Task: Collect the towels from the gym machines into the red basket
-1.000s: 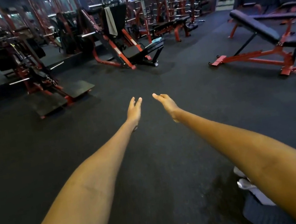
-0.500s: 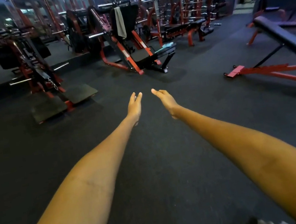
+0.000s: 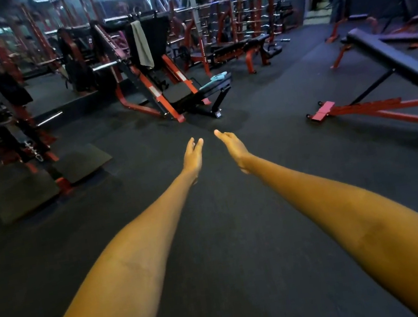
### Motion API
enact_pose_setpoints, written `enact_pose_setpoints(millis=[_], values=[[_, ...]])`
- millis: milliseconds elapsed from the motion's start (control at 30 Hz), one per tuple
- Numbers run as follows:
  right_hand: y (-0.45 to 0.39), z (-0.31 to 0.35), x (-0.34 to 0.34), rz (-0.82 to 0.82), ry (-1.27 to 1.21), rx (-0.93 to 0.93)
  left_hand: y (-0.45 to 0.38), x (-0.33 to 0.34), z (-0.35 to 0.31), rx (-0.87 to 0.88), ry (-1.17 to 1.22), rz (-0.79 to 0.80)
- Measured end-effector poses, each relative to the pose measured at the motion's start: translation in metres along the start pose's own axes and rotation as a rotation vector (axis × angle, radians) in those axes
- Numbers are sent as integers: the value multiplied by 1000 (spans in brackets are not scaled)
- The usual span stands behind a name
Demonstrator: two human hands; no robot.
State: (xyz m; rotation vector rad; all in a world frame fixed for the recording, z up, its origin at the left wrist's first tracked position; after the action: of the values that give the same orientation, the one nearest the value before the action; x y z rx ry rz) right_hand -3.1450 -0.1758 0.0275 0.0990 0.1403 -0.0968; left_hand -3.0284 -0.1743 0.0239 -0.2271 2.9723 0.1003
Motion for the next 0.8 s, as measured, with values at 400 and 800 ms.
enact_pose_setpoints(millis=[400,800], values=[[-274,-4,2,5,19,8,-260,72,-2,-60,7,-10],[-549,32,1,112,35,30,-521,123,-35,-65,-19,-78]])
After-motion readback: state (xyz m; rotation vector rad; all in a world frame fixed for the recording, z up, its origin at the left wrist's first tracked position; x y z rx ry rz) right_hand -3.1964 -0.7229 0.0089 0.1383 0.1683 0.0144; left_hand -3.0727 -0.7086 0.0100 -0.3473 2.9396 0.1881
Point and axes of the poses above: each hand's wrist, its own y-axis away from the middle knuckle, its own x-axis out of the palm, z = x × y, the point moved 5 cm from there along -y, towards the middle knuckle, and after that the axes turned 6 degrees about -z, right-handed, at the moved point
